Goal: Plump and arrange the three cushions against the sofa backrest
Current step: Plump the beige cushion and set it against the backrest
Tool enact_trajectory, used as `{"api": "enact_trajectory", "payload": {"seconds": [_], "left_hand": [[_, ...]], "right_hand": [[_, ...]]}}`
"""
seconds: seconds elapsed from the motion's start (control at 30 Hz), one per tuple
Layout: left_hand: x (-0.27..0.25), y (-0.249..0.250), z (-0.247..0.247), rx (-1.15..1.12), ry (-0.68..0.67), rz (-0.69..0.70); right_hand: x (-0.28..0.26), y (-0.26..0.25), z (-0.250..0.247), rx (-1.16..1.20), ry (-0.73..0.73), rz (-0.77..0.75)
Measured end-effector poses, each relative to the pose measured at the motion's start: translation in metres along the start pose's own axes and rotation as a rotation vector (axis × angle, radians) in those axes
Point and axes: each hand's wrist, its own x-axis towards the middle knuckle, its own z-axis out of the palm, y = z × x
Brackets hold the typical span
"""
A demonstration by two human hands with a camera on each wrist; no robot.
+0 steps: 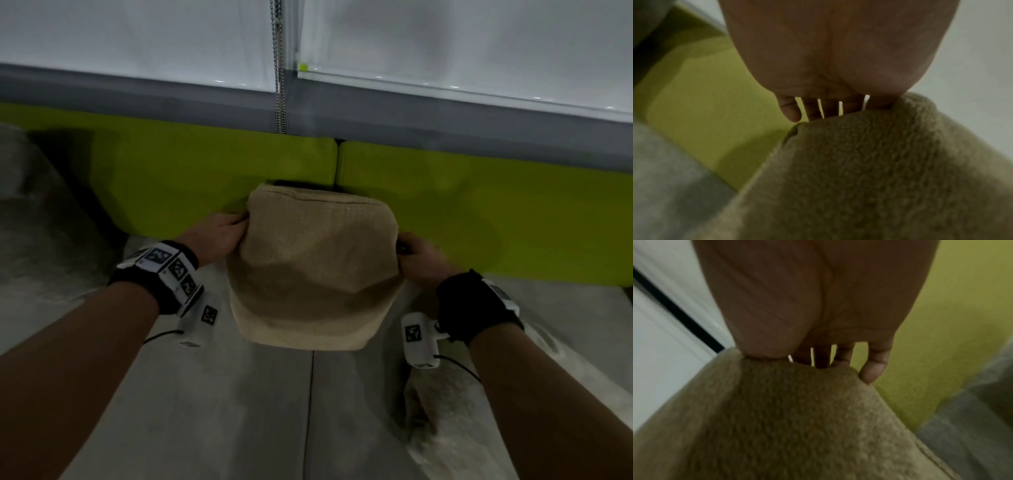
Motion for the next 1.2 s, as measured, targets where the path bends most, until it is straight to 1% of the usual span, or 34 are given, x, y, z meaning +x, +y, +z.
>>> {"api": "enact_trajectory", "payload": {"seconds": [0.07, 0.13, 0.17, 0.2, 0.3, 0.33, 0.37, 0.4, 0.43, 0.47, 0.5, 0.53, 0.57, 0.6, 0.63, 0.7, 0.73, 0.77, 0.8, 0.87, 0.93, 1.03, 1.07, 1.1, 1.13, 1.17, 1.2], "left_hand": [[-0.002, 0.005, 0.009, -0.082, 0.028, -0.026], [0.001, 0.0, 0.014, -0.137, 0.043, -0.034], [0.0, -0.002, 0.014, -0.159, 0.04, -0.042], [-0.001, -0.002, 0.011, -0.137, 0.034, -0.051], [0.005, -0.009, -0.002, -0.051, 0.054, -0.024], [0.008, -0.011, -0.006, -0.005, 0.053, -0.045], [0.012, -0.014, -0.008, 0.045, 0.046, -0.061], [0.015, -0.014, -0.009, 0.093, 0.04, -0.068], [0.016, -0.013, -0.01, 0.132, 0.042, -0.063], [0.012, -0.005, -0.01, 0.15, 0.042, -0.035], [0.013, -0.004, -0.008, 0.163, 0.046, -0.012], [0.01, 0.002, -0.007, 0.185, 0.055, 0.009], [0.012, 0.003, -0.005, 0.215, 0.071, 0.023], [0.013, 0.003, -0.003, 0.252, 0.086, 0.029], [0.015, 0.004, 0.0, 0.284, 0.099, 0.035], [0.017, 0.006, 0.002, 0.317, 0.1, 0.023], [0.017, 0.007, 0.002, 0.306, 0.11, 0.022], [0.018, 0.008, 0.001, 0.289, 0.125, 0.02], [0.018, 0.009, 0.0, 0.262, 0.142, 0.017], [0.015, 0.009, -0.002, 0.188, 0.156, -0.01], [0.012, 0.011, -0.002, 0.143, 0.127, -0.054], [0.009, 0.018, -0.001, 0.159, 0.095, -0.059], [0.01, 0.019, -0.002, 0.162, 0.097, -0.044], [0.011, 0.018, -0.003, 0.161, 0.105, -0.041], [0.011, 0.016, -0.005, 0.156, 0.126, -0.046], [0.009, 0.013, -0.01, 0.154, 0.167, -0.057], [0.007, 0.011, -0.017, 0.151, 0.243, -0.064]], "right_hand": [[-0.002, -0.001, 0.004, -0.078, 0.092, -0.029], [-0.003, 0.0, -0.002, -0.095, 0.179, -0.04], [-0.003, 0.003, -0.007, -0.107, 0.24, -0.037], [-0.003, 0.004, -0.015, -0.094, 0.338, -0.058], [-0.003, 0.007, -0.039, 0.1, 0.674, -0.253], [-0.005, 0.005, -0.043, 0.161, 0.768, -0.302], [-0.005, 0.005, -0.045, 0.251, 0.84, -0.316], [-0.006, 0.005, -0.046, 0.386, 0.857, -0.307], [-0.004, 0.006, -0.046, 0.566, 0.796, -0.257], [-0.001, 0.01, -0.045, 0.717, 0.665, -0.184], [0.001, 0.016, -0.043, 0.775, 0.525, -0.096], [0.001, 0.021, -0.04, 0.732, 0.412, -0.067], [0.003, 0.027, -0.039, 0.612, 0.366, -0.082], [0.005, 0.032, -0.039, 0.514, 0.391, -0.121], [0.004, 0.032, -0.042, 0.465, 0.46, -0.144], [0.005, 0.03, -0.05, 0.527, 0.599, -0.158], [0.006, 0.03, -0.052, 0.569, 0.638, -0.167], [0.006, 0.031, -0.052, 0.595, 0.641, -0.185], [0.006, 0.032, -0.049, 0.622, 0.63, -0.197], [0.008, 0.036, -0.042, 0.674, 0.519, -0.229], [0.007, 0.038, -0.038, 0.708, 0.428, -0.256], [0.006, 0.038, -0.035, 0.774, 0.317, -0.266], [0.006, 0.037, -0.034, 0.757, 0.323, -0.275], [0.007, 0.036, -0.036, 0.722, 0.36, -0.283], [0.008, 0.036, -0.039, 0.697, 0.431, -0.278], [0.009, 0.037, -0.045, 0.707, 0.512, -0.257], [0.011, 0.04, -0.052, 0.706, 0.593, -0.218]]}}
